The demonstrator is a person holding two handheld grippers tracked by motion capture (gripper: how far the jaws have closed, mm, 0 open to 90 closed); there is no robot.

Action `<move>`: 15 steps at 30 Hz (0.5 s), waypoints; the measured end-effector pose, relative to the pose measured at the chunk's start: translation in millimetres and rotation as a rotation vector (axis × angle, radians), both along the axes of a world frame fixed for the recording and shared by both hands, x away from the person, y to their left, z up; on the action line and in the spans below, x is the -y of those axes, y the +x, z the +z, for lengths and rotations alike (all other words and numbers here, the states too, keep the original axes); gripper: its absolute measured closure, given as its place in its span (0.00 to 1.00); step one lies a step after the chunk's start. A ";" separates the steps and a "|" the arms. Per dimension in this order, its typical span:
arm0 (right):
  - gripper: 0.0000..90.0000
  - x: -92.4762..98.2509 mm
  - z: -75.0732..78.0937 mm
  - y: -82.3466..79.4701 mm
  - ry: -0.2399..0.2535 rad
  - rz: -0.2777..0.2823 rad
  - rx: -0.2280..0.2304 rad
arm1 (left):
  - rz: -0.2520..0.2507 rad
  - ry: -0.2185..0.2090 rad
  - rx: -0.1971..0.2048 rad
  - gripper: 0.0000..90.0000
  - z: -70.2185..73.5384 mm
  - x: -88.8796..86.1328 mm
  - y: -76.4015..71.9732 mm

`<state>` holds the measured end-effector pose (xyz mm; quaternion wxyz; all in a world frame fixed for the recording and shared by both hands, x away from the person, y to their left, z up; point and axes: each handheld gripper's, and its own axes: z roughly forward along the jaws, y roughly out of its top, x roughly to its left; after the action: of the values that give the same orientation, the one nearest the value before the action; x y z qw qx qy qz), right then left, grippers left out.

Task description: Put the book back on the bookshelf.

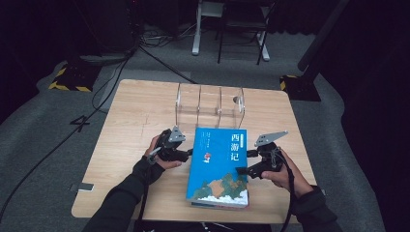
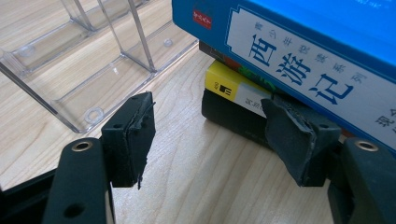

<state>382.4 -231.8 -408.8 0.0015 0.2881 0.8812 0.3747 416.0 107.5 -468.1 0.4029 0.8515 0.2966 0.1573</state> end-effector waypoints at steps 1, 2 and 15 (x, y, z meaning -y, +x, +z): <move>0.17 0.8 -0.2 -0.6 0.000 0.009 -0.004 | -0.001 0.001 0.001 0.37 -0.1 0.1 0.2; 0.16 1.4 -0.6 -0.8 0.002 0.012 -0.014 | 0.000 0.000 0.002 0.37 -0.3 0.3 0.4; 0.11 -1.3 -1.2 -0.9 -0.009 0.065 -0.015 | 0.004 0.000 0.007 0.43 -1.5 3.6 1.3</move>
<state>381.6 -230.5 -410.0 -0.0158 0.2619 0.8918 0.3685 417.4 103.9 -469.6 0.4036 0.8504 0.2968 0.1609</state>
